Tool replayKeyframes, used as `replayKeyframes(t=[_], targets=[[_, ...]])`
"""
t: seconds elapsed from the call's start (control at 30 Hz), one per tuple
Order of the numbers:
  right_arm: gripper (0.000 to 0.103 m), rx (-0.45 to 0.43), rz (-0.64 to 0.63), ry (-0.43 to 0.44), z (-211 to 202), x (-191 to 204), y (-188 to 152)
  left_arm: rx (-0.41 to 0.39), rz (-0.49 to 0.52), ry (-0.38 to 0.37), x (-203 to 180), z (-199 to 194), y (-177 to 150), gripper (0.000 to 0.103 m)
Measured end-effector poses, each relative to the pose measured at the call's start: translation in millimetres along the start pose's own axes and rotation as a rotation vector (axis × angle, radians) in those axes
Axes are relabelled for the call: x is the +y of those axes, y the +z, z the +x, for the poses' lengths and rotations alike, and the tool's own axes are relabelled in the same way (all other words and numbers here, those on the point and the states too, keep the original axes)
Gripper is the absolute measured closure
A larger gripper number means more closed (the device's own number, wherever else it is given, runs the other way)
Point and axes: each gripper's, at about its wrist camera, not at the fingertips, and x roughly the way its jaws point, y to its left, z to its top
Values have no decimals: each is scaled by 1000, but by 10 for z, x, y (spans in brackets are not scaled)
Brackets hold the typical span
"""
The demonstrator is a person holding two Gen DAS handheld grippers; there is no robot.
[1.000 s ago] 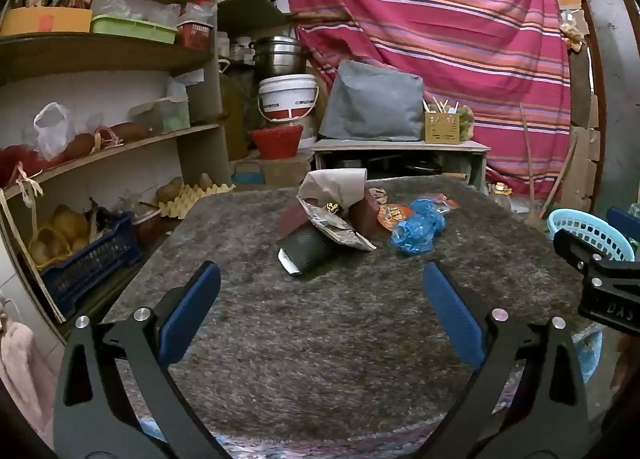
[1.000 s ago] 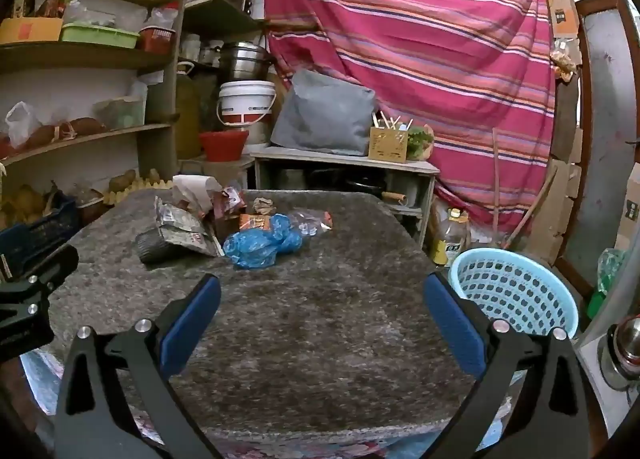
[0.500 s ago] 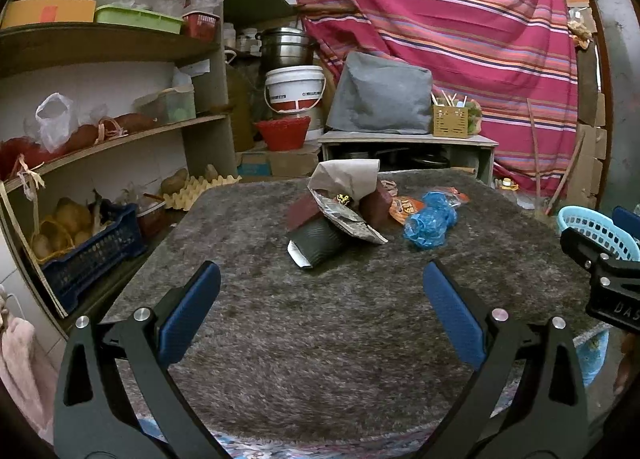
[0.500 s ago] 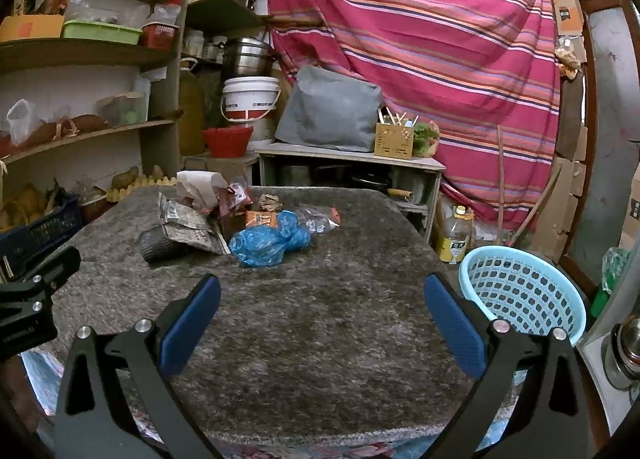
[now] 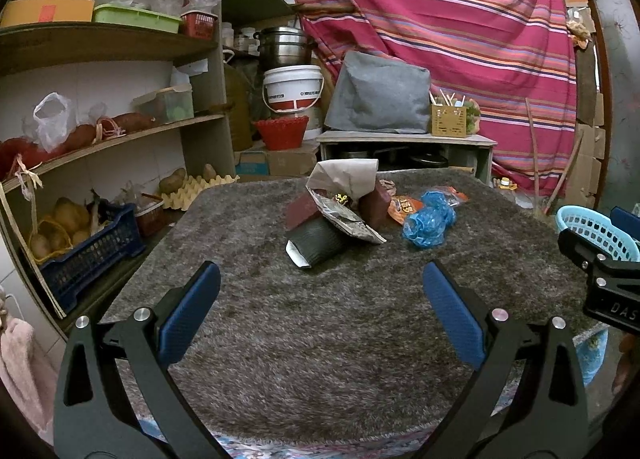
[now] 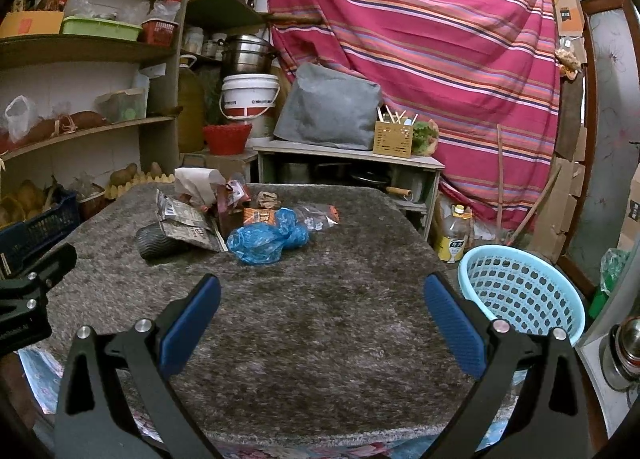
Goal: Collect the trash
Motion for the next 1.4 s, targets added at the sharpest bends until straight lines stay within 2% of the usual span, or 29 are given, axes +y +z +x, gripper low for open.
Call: replayKeyframes(t=[1.4], targets=[[4,9,-9,-5,27,-88,20,0,2,2,-2,0,13,5]])
